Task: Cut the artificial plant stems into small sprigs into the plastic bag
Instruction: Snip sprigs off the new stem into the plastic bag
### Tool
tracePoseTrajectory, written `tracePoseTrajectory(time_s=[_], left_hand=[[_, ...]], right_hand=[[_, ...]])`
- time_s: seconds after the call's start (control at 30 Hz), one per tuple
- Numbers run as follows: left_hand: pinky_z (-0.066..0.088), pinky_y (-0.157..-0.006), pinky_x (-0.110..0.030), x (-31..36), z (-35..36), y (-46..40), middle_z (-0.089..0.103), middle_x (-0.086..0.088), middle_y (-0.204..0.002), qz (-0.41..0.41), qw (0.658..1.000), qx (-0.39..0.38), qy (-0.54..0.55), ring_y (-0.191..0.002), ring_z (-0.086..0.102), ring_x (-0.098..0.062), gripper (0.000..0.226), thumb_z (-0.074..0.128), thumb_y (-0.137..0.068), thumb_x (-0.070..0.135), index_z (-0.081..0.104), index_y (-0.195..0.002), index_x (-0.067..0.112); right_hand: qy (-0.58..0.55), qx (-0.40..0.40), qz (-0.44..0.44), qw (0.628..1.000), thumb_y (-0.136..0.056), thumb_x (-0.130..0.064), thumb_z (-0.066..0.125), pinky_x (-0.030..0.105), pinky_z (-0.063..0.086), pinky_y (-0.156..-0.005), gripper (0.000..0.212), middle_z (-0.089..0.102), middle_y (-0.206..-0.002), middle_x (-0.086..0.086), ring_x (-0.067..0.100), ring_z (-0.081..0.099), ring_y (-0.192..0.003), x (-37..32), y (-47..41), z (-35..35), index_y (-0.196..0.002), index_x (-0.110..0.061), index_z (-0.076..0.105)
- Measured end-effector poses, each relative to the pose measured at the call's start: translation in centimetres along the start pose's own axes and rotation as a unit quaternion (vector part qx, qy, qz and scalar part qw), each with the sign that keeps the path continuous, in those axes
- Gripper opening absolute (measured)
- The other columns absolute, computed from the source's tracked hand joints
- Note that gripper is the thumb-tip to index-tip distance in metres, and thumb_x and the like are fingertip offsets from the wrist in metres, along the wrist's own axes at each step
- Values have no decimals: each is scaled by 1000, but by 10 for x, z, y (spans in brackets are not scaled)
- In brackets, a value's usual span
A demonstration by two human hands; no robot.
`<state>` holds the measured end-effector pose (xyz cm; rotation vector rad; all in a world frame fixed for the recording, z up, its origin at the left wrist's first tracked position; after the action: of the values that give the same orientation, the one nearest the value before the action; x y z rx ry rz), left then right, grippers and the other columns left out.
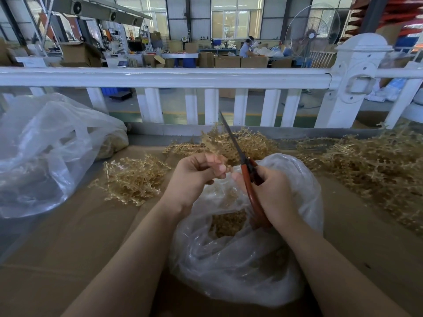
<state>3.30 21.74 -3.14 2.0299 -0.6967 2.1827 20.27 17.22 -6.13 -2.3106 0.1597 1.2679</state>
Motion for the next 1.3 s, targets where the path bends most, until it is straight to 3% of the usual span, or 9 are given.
tracePoseTrajectory(time_s=[0.1,0.3,0.57,0.67,0.73,0.93,1.07,1.17,1.3], left_hand=[[44,-65,-20,-1,6,2,72,7,-74,-6,1000,-12,-7,-70,60,-8,19,70,-85,1,71,-79,19],[45,-60,-7,-2,11,4,71,12,-70,5,999,-34,14,-64,62,6,18,69,-83,-7,71,-80,11],[45,-61,-10,-6,14,3,70,11,-71,-15,998,-58,3,-64,60,4,15,70,-83,-4,71,-81,12],[45,-62,-16,-5,12,3,68,6,-74,-45,998,-45,21,-66,57,-4,5,74,-80,18,69,-82,17],[44,-59,-18,-4,8,2,67,3,-73,-67,996,-21,46,-62,55,-6,12,71,-82,27,68,-79,16],[41,-51,-17,-7,4,1,67,-2,-67,-110,992,-4,67,-54,53,-9,13,65,-92,6,71,-80,7],[50,-55,-18,-8,1,0,72,-7,-73,-130,985,-3,110,-59,61,-10,10,69,-87,8,74,-78,8],[54,-61,-18,-10,1,0,73,-7,-76,-128,981,24,141,-63,65,-9,12,72,-78,14,72,-85,5],[54,-64,-18,-8,-1,-1,72,-3,-75,-114,975,58,180,-64,63,-7,22,74,-70,19,71,-87,5]], right_hand=[[-87,-26,36,995,-86,-39,76,14,53,-61,17,73,-72,-10,5,68,-69,0,-2,1,-78,-24,73],[-158,-19,55,986,-84,-31,79,5,44,-53,15,72,-67,-18,-6,66,-62,-2,-3,2,-71,-31,71],[-143,-38,43,988,-87,-21,76,3,43,-54,17,69,-67,-23,-9,64,-63,1,-5,2,-74,-30,69],[-149,-50,33,987,-88,-19,76,4,45,-55,15,71,-68,-22,-7,66,-65,0,-4,3,-78,-29,69],[-137,-52,19,989,-87,-21,77,4,46,-56,15,71,-69,-21,-5,67,-65,1,-3,4,-78,-29,69],[-95,-61,0,994,-87,-16,76,1,43,-58,21,68,-66,-26,-9,65,-64,2,-4,11,-76,-31,65],[-101,-39,8,994,-87,-26,77,12,51,-60,10,72,-74,-15,1,68,-66,2,-3,6,-81,-25,69],[-78,7,14,997,-85,-40,77,25,57,-67,19,73,-78,-11,5,68,-70,-1,1,-2,-83,-23,69],[28,23,-25,999,-77,-65,72,14,48,-65,39,69,-77,-12,1,64,-76,-3,4,-6,-89,-28,67]])
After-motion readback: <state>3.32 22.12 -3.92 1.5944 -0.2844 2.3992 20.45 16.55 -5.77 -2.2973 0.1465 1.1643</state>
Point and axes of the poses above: each hand's wrist, its own y-axis away from the middle knuckle, its own z-axis out of the palm, x = y × z, the point moved 3 cm from there along -y, towards the middle knuckle
